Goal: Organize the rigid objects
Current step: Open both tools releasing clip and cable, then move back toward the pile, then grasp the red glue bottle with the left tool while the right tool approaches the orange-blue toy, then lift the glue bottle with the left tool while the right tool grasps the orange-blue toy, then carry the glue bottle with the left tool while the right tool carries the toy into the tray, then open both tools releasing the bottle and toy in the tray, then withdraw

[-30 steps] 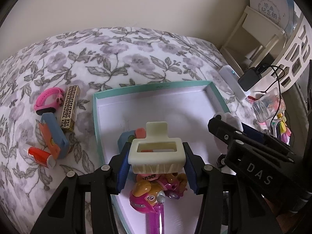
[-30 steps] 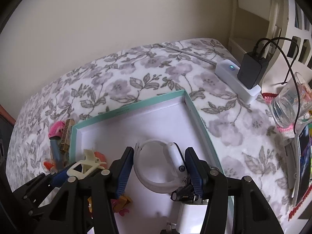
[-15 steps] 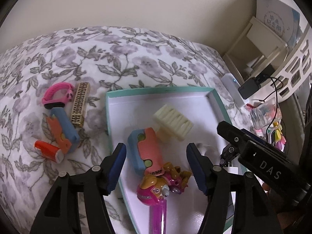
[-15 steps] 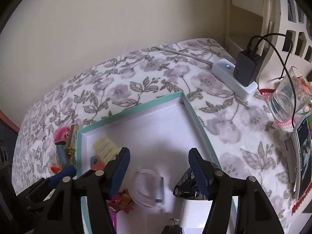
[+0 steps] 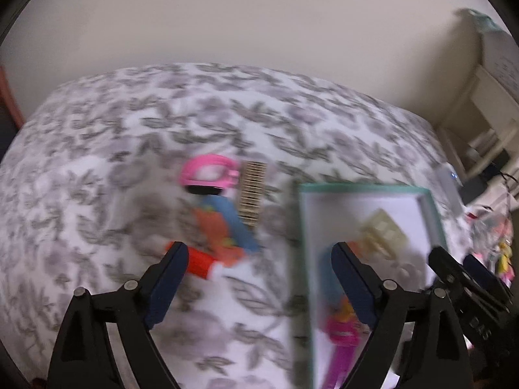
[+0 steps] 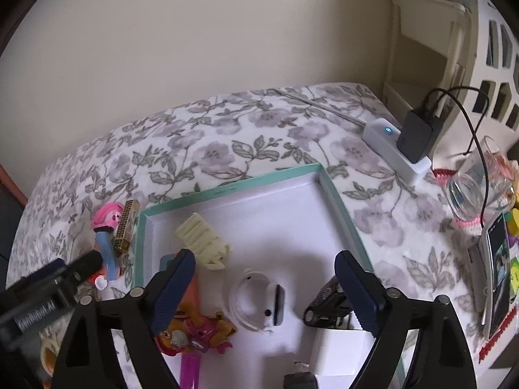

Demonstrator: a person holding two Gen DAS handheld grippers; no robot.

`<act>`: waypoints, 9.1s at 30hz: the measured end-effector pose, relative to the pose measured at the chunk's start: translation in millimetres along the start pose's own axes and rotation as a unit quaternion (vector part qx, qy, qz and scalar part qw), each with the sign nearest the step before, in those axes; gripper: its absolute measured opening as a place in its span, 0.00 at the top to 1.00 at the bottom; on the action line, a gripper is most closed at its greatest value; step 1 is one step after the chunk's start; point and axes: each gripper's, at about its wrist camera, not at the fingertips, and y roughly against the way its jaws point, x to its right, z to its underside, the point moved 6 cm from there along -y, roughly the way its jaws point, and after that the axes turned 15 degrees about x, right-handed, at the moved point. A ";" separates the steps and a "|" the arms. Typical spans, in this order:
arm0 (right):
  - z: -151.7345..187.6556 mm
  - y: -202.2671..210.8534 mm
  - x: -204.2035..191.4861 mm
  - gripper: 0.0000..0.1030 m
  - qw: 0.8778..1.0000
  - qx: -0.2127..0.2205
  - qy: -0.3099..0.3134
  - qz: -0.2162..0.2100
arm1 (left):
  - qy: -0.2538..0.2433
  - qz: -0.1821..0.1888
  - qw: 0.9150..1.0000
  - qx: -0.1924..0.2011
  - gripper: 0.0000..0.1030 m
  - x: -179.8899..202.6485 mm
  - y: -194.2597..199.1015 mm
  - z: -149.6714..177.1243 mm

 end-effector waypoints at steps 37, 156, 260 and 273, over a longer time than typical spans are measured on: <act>-19.5 12.6 -124.4 0.00 0.994 0.029 0.061 -0.081 | 0.070 -0.161 0.984 0.030 0.11 -153.8 25.2 -44.8; 55.7 -78.1 -207.6 0.77 0.974 -0.078 0.135 -0.165 | 0.150 -0.102 0.972 -0.151 0.67 -127.1 -60.8 39.8; -6.5 -24.4 20.3 0.62 0.996 -0.084 -0.037 0.012 | 0.097 0.164 0.978 -0.084 0.34 58.9 -6.0 11.4; -1.3 13.4 1.6 0.30 0.999 -0.049 -0.006 0.020 | 0.066 0.037 0.996 -0.042 0.10 -6.0 5.5 3.5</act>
